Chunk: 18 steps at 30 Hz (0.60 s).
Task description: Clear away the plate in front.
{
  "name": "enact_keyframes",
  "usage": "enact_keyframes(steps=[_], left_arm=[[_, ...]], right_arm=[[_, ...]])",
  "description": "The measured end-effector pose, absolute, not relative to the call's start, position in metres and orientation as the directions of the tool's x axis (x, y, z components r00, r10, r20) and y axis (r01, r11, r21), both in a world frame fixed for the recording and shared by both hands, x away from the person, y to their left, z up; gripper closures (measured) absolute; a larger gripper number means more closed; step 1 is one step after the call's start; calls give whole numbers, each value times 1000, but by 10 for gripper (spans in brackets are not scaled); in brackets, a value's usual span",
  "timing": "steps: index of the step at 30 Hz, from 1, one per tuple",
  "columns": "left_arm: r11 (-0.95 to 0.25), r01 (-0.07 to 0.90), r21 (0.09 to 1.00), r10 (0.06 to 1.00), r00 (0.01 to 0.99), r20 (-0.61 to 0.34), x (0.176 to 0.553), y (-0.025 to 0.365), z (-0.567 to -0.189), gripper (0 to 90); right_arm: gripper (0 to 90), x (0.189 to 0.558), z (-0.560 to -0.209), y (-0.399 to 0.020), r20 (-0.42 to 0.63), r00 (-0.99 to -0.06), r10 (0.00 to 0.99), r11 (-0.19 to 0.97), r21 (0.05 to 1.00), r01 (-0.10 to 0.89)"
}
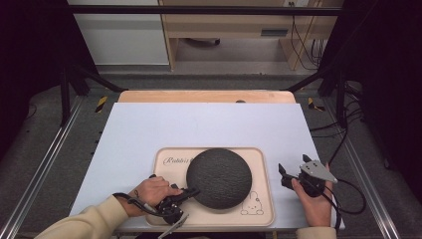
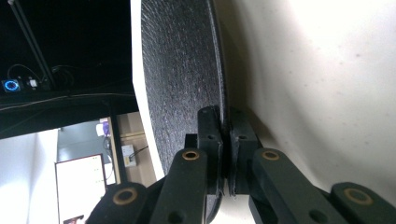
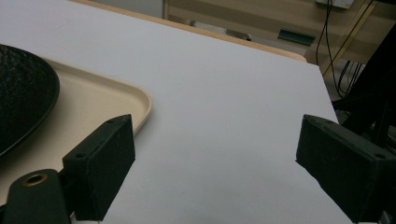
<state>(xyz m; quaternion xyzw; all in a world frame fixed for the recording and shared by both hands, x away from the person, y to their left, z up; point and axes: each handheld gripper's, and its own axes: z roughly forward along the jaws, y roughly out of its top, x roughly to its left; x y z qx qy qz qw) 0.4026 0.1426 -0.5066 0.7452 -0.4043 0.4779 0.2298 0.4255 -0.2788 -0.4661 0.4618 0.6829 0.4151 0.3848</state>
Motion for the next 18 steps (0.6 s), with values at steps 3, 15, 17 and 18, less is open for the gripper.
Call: enact_keyframes(steps=[3,15,17,18], left_arm=[[-566,-823,-36,-381,224,897,403,143,-506,859],[-558,-828,-46,-388,212,897,398,153,-501,784],[-556,-830,-40,-389,216,896,397,156,-499,785],[-556,-830,-42,-390,216,895,396,157,-499,784]], right_arm=[[116,426,-466,-279,-140,-277,950,227,922,313],[116,426,-466,-278,-149,-280,948,236,921,310],[115,426,-466,-278,-147,-281,948,235,921,311],[116,426,-466,-277,-146,-282,948,234,921,312]])
